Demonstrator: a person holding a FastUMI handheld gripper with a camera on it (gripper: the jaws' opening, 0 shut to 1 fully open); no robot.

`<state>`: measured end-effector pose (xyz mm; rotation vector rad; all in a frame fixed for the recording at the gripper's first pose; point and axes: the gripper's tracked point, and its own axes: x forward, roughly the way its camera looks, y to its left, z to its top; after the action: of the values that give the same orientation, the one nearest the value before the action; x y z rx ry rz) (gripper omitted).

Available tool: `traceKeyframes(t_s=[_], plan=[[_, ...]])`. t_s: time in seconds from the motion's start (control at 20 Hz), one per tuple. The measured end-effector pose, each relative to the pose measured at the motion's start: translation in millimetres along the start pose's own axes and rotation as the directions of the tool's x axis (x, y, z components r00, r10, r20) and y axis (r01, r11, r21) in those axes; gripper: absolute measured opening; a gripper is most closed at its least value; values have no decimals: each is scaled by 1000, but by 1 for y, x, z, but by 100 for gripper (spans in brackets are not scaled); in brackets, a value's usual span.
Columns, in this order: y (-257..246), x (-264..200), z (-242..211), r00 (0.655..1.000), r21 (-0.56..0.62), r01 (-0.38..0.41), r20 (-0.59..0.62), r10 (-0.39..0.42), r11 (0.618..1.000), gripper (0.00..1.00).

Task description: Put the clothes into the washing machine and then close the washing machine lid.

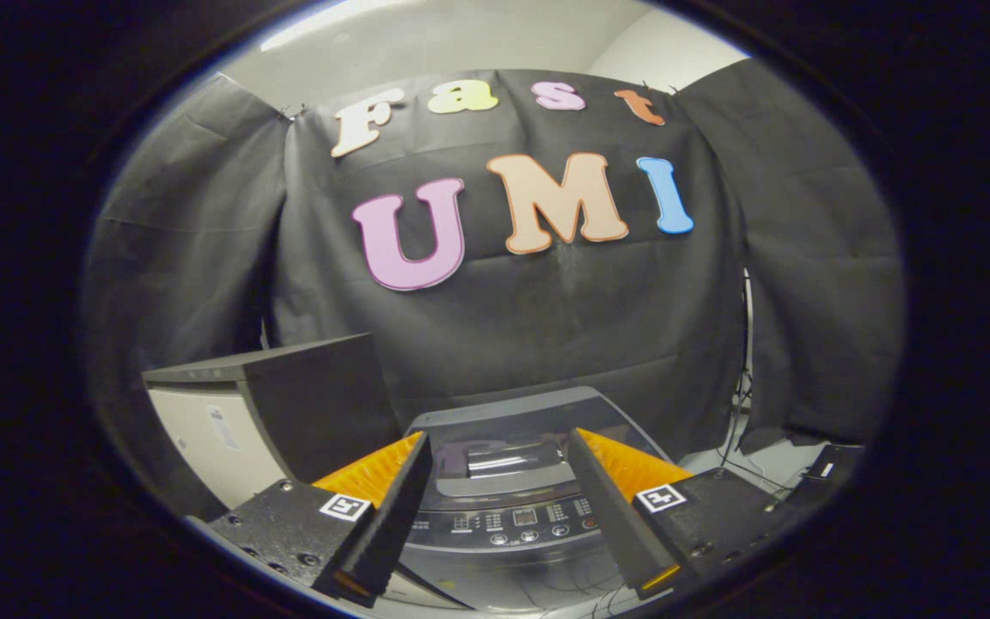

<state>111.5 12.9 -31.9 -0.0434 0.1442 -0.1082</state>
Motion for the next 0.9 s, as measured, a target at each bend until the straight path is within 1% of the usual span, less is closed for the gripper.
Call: traceKeyframes(t_s=[0.15,0.25,0.35,0.45,0.55,0.65,0.75,0.85,0.9], plan=[[3,-24,10,999,-30,-11,43,12,999,97],[4,-40,5,1000,18,5,13,-5,1000,97],[13,-57,8,999,56,13,31,-15,998,97],[18,-61,15,999,37,25,37,-26,999,96],[12,-66,17,998,8,57,28,-57,998,96],[9,-69,23,997,-6,65,34,-65,998,97],[10,-72,16,998,-4,65,11,-65,998,97],[8,-73,7,996,13,84,-2,-84,996,97],[14,-71,3,997,14,74,-4,-74,997,96]])
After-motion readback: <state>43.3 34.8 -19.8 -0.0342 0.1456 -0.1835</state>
